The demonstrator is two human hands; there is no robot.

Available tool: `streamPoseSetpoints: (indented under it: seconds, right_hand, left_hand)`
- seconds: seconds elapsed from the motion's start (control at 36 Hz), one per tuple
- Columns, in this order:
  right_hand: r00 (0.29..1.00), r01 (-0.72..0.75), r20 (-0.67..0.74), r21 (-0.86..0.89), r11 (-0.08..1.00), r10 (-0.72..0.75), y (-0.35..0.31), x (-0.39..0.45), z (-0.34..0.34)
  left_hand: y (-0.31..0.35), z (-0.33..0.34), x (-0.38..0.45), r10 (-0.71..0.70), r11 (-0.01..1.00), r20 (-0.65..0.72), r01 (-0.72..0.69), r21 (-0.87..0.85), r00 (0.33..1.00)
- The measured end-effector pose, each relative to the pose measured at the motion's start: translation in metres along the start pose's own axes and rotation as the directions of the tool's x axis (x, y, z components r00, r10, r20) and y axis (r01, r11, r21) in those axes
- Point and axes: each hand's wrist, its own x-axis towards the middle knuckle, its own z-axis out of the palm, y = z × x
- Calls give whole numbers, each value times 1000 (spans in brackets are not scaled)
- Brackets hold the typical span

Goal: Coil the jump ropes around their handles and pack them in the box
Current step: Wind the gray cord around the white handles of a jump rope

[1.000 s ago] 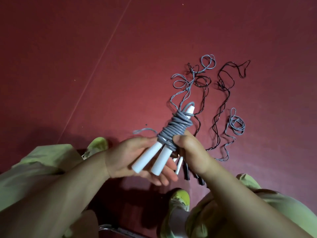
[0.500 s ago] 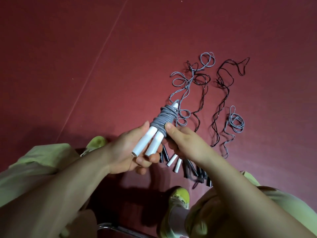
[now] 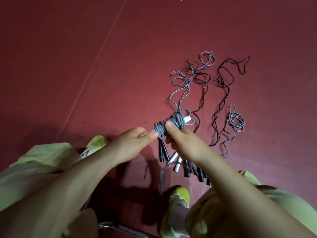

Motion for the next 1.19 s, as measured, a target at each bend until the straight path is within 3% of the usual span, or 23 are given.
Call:
streamPoseSetpoints:
  seconds: [0.22, 0.33, 0.39, 0.47, 0.53, 0.58, 0.64, 0.69, 0.75, 1.0, 1.19]
  right_hand:
    - [1000, 2, -9, 148, 989, 0, 1, 1, 1]
    - [998, 64, -27, 207, 976, -60, -3, -1, 1]
    - [994, 106, -19, 265, 958, -105, -5, -2, 2]
    - [987, 147, -7, 438, 887, -160, -5, -4, 3]
    - [980, 155, 24, 521, 839, -197, -3, -4, 4]
    - [966, 180, 58, 553, 814, -253, -2, -3, 6]
    - [954, 195, 94, 531, 825, -286, -1, -2, 7]
    - [953, 192, 118, 479, 857, -279, 0, 0, 6]
    - [953, 184, 137, 443, 878, -269, 0, 0, 3]
    - [969, 136, 151, 329, 935, -194, -3, -4, -5]
    - [981, 144, 99, 212, 967, -167, -3, -1, -5]
  left_hand:
    - [4, 0, -1, 50, 999, 53, -50, -5, 997]
    - [4, 1, -3, 65, 965, 245, 1, -261, 967]
    - [7, 2, -6, 43, 885, 358, 130, -446, 933]
    - [8, -3, -7, 17, 713, 589, 403, -573, 808]
    - [4, -8, -6, 139, 643, 731, 500, -580, 668]
    - [-2, -8, -5, 304, 579, 784, 549, -603, 541]
    - [-6, -7, -5, 370, 538, 789, 579, -613, 491]
    - [-6, -7, -5, 357, 513, 789, 601, -613, 500]
    - [-4, -9, -4, 294, 519, 780, 592, -616, 553]
    - [5, -10, -6, 73, 733, 603, 368, -573, 794]
    - [11, -5, -8, 40, 811, 440, 228, -539, 897]
